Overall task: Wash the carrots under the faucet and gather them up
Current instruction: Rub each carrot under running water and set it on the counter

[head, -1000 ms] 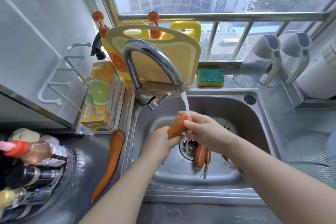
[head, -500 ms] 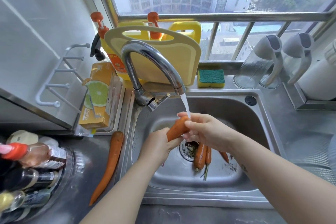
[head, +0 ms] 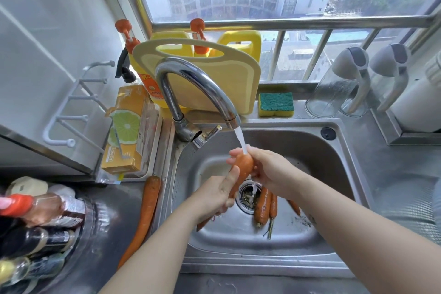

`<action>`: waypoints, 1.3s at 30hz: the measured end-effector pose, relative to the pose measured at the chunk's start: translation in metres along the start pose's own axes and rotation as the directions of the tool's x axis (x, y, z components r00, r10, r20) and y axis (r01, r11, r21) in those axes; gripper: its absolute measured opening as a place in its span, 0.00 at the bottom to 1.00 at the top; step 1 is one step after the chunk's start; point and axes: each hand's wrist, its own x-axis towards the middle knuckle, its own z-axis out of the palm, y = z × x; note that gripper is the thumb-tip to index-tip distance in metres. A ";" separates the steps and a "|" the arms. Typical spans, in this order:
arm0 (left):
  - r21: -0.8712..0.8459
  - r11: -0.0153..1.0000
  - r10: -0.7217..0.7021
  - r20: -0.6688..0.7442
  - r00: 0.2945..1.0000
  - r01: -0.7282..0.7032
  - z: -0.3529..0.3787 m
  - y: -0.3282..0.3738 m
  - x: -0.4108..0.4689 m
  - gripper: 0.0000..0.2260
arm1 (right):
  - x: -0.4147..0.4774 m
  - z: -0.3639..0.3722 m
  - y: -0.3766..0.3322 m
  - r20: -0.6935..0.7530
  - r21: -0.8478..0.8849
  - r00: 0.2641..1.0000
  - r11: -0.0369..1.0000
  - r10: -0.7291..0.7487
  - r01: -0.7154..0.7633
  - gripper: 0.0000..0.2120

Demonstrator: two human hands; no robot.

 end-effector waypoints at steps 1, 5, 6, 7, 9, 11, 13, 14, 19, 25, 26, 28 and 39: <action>-0.110 0.991 -0.064 0.083 0.995 0.073 0.002 0.003 -0.001 0.32 | 0.001 0.002 0.002 0.012 0.033 1.000 0.999 -0.010 0.010 0.18; -0.529 0.768 -0.162 0.384 0.909 0.361 0.005 0.012 -0.004 0.31 | 0.002 0.010 0.004 0.077 0.309 0.997 0.951 0.002 -0.025 0.14; -0.575 0.725 -0.145 0.411 0.900 0.380 0.002 0.012 -0.003 0.30 | 0.001 0.011 0.003 0.085 0.301 0.996 0.953 -0.004 -0.022 0.11; -0.604 0.699 -0.130 0.419 0.899 0.382 0.000 0.011 -0.002 0.29 | 0.001 0.011 0.003 0.088 0.272 0.996 0.962 -0.021 -0.004 0.08; -0.643 0.679 -0.109 0.390 0.914 0.355 -0.004 0.011 -0.002 0.27 | 0.001 0.012 0.001 0.068 0.192 0.995 0.980 -0.070 0.055 0.04; -0.660 0.698 -0.083 0.312 0.946 0.279 -0.005 0.012 -0.002 0.23 | 0.002 0.013 -0.002 -0.036 0.134 0.995 0.986 -0.092 0.096 0.04; -0.597 0.787 -0.045 0.193 0.980 0.153 -0.002 0.014 -0.001 0.21 | 0.006 0.014 -0.003 -0.172 0.086 0.981 0.990 -0.095 0.111 0.06; -0.521 0.850 -0.013 0.124 0.992 0.076 -0.001 0.016 0.000 0.20 | 0.008 0.014 -0.003 -0.222 0.064 0.971 0.992 -0.094 0.111 0.08; 0.311 0.933 0.221 -0.088 0.971 -0.184 0.004 0.021 0.013 0.09 | 0.015 0.002 0.000 -0.397 -0.008 0.917 0.999 -0.037 0.037 0.14; 0.700 0.684 0.430 -0.159 0.889 -0.205 0.008 0.010 0.017 0.12 | -0.006 -0.047 -0.022 -0.619 -0.007 0.785 1.000 -0.022 0.023 0.15; 0.620 0.747 0.440 -0.187 0.879 -0.242 0.009 0.010 0.017 0.09 | -0.011 -0.057 -0.026 -0.609 -0.023 0.793 1.000 -0.015 0.001 0.16; 0.434 0.866 0.375 -0.238 0.896 -0.247 0.012 0.013 0.018 0.06 | -0.018 -0.069 -0.027 -0.556 -0.030 0.831 0.999 -0.002 -0.018 0.16; 0.061 0.998 0.022 -0.317 0.948 -0.003 0.026 0.025 0.021 0.18 | -0.040 -0.045 -0.026 -0.425 -0.403 0.859 0.909 -0.286 0.104 0.18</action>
